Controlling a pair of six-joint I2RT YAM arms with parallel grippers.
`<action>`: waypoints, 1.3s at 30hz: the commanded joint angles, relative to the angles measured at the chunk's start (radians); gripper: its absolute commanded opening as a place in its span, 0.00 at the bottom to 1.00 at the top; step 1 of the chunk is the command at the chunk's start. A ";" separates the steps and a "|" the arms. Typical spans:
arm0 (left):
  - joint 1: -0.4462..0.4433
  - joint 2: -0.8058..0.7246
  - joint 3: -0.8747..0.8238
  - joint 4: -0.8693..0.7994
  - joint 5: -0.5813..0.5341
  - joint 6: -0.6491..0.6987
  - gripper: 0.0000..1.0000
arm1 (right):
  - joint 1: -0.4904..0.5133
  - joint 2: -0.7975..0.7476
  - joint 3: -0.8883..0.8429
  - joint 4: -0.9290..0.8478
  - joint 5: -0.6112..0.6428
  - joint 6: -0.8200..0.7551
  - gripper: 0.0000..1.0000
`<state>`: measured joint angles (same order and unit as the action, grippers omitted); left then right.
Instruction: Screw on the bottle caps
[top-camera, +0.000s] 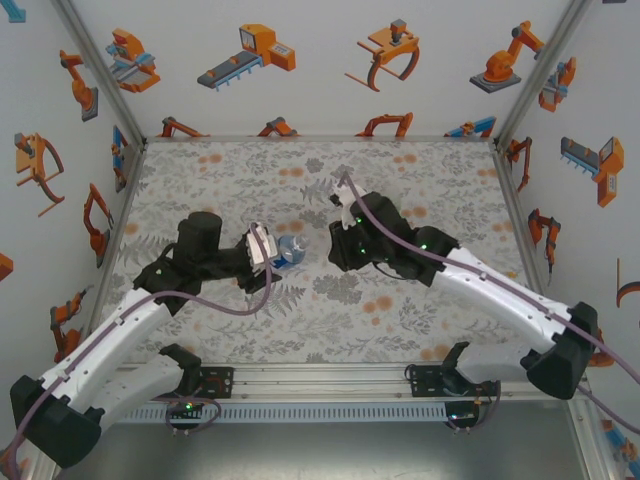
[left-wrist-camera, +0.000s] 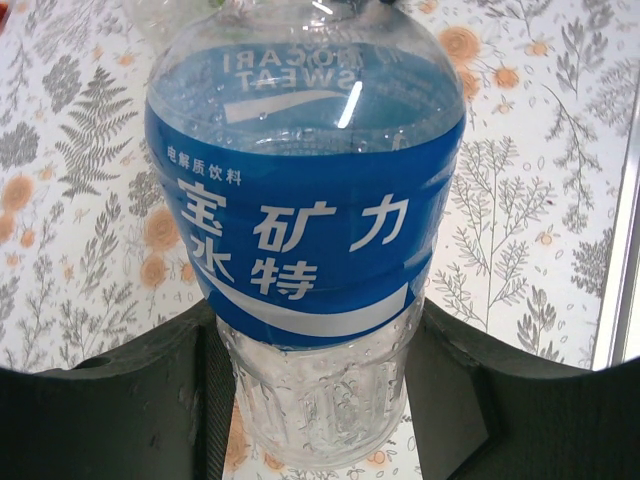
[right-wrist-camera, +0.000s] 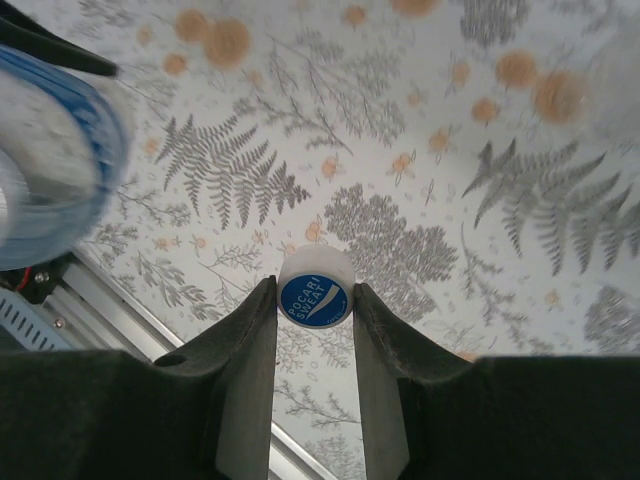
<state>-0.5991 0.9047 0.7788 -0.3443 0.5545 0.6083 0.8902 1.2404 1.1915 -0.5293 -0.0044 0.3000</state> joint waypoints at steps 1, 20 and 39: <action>-0.020 -0.021 -0.002 -0.023 0.047 0.109 0.00 | -0.003 -0.057 0.065 -0.031 -0.133 -0.173 0.23; -0.047 -0.010 0.002 -0.081 0.074 0.192 0.00 | 0.001 -0.045 0.147 0.055 -0.509 -0.455 0.23; -0.050 0.003 0.027 -0.090 0.081 0.158 0.00 | 0.010 0.002 0.165 -0.025 -0.568 -0.571 0.20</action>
<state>-0.6418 0.9127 0.7776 -0.4393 0.5999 0.7731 0.8909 1.2346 1.3220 -0.5304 -0.5533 -0.2420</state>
